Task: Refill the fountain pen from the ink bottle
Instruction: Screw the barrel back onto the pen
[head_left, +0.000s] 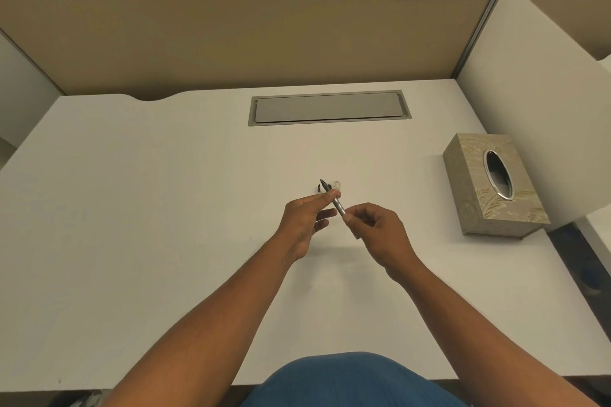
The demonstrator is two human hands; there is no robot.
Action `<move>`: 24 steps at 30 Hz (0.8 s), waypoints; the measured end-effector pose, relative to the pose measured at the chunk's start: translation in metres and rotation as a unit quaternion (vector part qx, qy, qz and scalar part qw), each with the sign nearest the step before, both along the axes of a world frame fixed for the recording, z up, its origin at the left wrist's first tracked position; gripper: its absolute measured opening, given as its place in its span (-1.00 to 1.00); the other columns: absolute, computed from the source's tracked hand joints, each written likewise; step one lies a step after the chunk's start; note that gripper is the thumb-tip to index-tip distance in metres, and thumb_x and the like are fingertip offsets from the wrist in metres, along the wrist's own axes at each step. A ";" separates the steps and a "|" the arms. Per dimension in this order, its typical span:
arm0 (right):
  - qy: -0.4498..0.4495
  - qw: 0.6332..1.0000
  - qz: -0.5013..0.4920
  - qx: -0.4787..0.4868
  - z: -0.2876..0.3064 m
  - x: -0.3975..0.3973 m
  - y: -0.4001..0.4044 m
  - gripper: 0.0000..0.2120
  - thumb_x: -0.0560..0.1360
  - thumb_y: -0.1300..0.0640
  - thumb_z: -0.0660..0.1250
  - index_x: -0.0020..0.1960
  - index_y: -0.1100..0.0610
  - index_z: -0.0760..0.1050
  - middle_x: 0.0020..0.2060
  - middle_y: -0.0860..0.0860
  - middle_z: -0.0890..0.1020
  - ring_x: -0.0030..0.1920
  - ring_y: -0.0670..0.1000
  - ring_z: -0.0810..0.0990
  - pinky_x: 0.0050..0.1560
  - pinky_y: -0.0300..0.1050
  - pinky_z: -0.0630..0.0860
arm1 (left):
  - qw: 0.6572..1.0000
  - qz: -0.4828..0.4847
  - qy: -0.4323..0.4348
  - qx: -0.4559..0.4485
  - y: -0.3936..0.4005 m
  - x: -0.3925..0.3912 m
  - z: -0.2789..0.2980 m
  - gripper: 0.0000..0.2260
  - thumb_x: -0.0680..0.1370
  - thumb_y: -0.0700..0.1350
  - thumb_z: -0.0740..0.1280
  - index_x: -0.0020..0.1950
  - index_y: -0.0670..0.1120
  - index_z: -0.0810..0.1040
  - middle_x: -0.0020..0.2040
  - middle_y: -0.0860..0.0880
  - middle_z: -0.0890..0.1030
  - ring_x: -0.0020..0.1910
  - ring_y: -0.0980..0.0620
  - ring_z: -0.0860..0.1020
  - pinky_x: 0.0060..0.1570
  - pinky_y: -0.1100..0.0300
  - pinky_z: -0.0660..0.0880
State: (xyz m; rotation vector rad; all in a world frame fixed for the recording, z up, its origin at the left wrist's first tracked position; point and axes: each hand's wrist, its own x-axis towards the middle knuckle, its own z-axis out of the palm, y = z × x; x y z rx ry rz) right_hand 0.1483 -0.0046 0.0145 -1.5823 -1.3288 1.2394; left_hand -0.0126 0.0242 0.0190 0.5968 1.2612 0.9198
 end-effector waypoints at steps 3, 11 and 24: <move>0.001 1.000 0.001 -0.008 -0.001 -0.001 -0.002 -0.85 0.57 0.00 0.32 -0.08 -0.04 0.65 -0.22 -0.11 0.73 -0.25 -0.10 0.58 -0.02 0.09 0.56 | 1.000 0.000 0.004 -0.002 0.000 -0.002 0.000 -0.80 0.48 -0.01 0.51 0.03 -0.08 0.76 0.11 0.03 0.73 -0.12 0.06 0.65 -0.11 0.22 0.48; 0.017 1.000 -0.013 -0.003 -0.001 -0.005 -0.006 -0.91 0.46 0.01 0.49 -0.06 -0.03 0.64 -0.26 -0.07 0.64 -0.27 -0.10 0.52 -0.17 -0.15 0.45 | 1.000 -0.006 -0.001 -0.004 -0.002 -0.004 0.002 -0.78 0.48 -0.01 0.51 0.05 -0.09 0.75 0.11 0.03 0.73 -0.12 0.06 0.64 -0.10 0.22 0.47; 0.041 0.999 -0.008 -0.020 0.003 -0.013 -0.009 -0.84 0.51 -0.03 0.44 0.04 -0.01 0.64 -0.23 -0.09 0.62 -0.23 -0.11 0.51 -0.17 -0.21 0.45 | 1.000 -0.010 0.005 -0.002 -0.001 -0.012 0.002 -0.79 0.48 -0.01 0.50 0.02 -0.10 0.76 0.09 -0.01 0.73 -0.11 0.04 0.64 -0.14 0.23 0.46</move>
